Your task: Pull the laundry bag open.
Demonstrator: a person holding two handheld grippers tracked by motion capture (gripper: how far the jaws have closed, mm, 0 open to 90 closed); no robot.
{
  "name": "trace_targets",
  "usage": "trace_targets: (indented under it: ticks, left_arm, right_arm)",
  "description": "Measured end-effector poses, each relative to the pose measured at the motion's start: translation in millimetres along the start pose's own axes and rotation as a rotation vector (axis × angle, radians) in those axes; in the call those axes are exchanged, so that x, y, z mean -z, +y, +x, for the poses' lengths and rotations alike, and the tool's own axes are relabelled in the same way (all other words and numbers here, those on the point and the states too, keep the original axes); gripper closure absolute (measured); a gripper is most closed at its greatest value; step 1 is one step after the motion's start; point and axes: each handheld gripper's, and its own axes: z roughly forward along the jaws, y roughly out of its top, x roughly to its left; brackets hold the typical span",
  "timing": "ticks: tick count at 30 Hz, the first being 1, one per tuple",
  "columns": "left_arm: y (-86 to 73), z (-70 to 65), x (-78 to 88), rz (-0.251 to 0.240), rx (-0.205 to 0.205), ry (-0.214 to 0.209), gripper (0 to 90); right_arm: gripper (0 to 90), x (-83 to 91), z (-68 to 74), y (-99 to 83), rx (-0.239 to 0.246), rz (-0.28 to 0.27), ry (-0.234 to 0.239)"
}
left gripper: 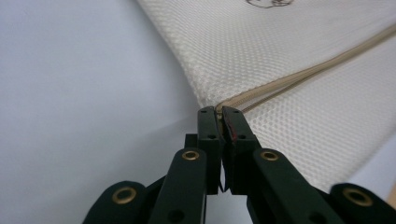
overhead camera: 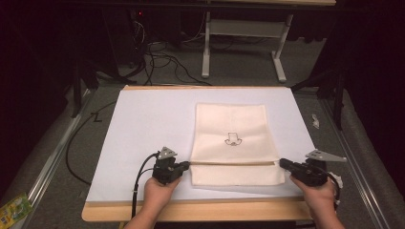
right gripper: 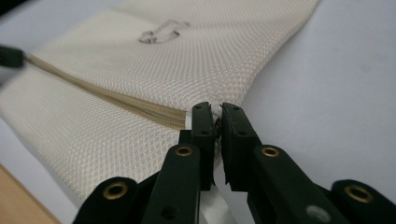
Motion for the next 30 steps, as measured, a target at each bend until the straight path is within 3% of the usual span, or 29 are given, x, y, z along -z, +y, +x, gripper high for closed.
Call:
trace_targets:
  ticks: [1,2,3,4,5,6,7,8,10,11,12,13,14,16,19,21,23,25,27,30]
  left_arm:
    - [-1.0,3.5,-0.4,0.017,0.032,-0.066,85.3]
    - [-0.3,6.3,0.0,0.016,0.048,-0.117,74.0]
    - [-0.3,6.3,0.0,0.016,0.048,-0.117,62.8]
    - [6.4,7.5,10.4,-0.047,0.014,-0.085,53.2]
    - [6.4,7.5,10.4,-0.047,0.014,-0.085,49.7]
    - [10.1,9.3,17.1,-0.081,-0.024,-0.046,49.7]
    - [12.6,11.9,24.2,-0.113,-0.059,0.007,43.9]
    - [13.8,18.5,36.9,-0.135,-0.126,0.121,34.6]
    - [10.8,28.3,52.9,-0.11,-0.202,0.214,30.6]
    - [10.8,28.3,52.9,-0.11,-0.202,0.214,25.5]
    - [3.6,38.1,66.7,-0.104,-0.248,0.307,19.6]
    - [3.6,38.1,66.7,-0.104,-0.248,0.307,16.6]
    - [-4.2,49.5,75.5,-0.109,-0.225,0.344,14.9]
    - [-3.8,55.3,76.4,-0.121,-0.161,0.383,12.6]
    - [-2.2,55.7,76.3,-0.144,-0.144,0.378,10.1]
    - [-1.8,53.1,72.7,-0.122,-0.188,0.386,9.8]
    - [-2.8,53.8,71.5,-0.115,-0.193,0.385,9.3]
    - [-3.0,55.1,71.9,-0.117,-0.181,0.379,9.3]
    - [-2.2,60.0,75.6,-0.142,-0.132,0.354,9.4]
    - [-1.7,61.7,77.6,-0.157,-0.121,0.355,9.6]
  right_arm:
    - [82.6,-3.3,3.2,0.0,0.034,0.014,-0.021]
    - [78.3,-6.3,5.6,-0.2,0.069,0.023,-0.039]
    - [78.3,-6.3,5.6,-0.2,0.069,0.023,-0.039]
    - [61.7,-8.1,5.1,-1.7,0.102,0.018,-0.059]
    - [55.5,-7.3,3.1,-2.7,0.112,0.002,-0.072]
    - [55.5,-7.3,3.1,-2.7,0.112,0.002,-0.072]
    - [47.1,-5.2,1.0,-3.6,0.111,-0.017,-0.087]
    - [33.3,1.7,-4.5,-4.2,0.111,-0.057,-0.167]
    - [23.1,7.8,-9.6,-3.4,0.108,-0.089,-0.229]
    - [23.1,7.8,-9.6,-3.4,0.108,-0.089,-0.229]
    - [19.4,18.1,-17.9,-1.5,0.079,-0.122,-0.268]
    - [19.4,18.1,-17.9,-1.5,0.079,-0.122,-0.268]
    - [17.6,24.7,-21.6,-2.3,0.068,-0.157,-0.278]
    - [16.2,25.0,-23.3,-2.8,0.078,-0.163,-0.267]
    - [15.9,19.8,-21.2,-2.3,0.088,-0.141,-0.271]
    - [16.1,15.9,-16.4,-1.6,0.107,-0.127,-0.27]
    - [16.3,15.1,-13.0,-1.2,0.12,-0.126,-0.27]
    - [16.3,15.2,-12.5,-1.1,0.123,-0.127,-0.27]
    - [16.4,15.0,-12.6,-1.4,0.121,-0.131,-0.269]
    - [16.5,15.4,-13.0,-2.0,0.112,-0.13,-0.263]
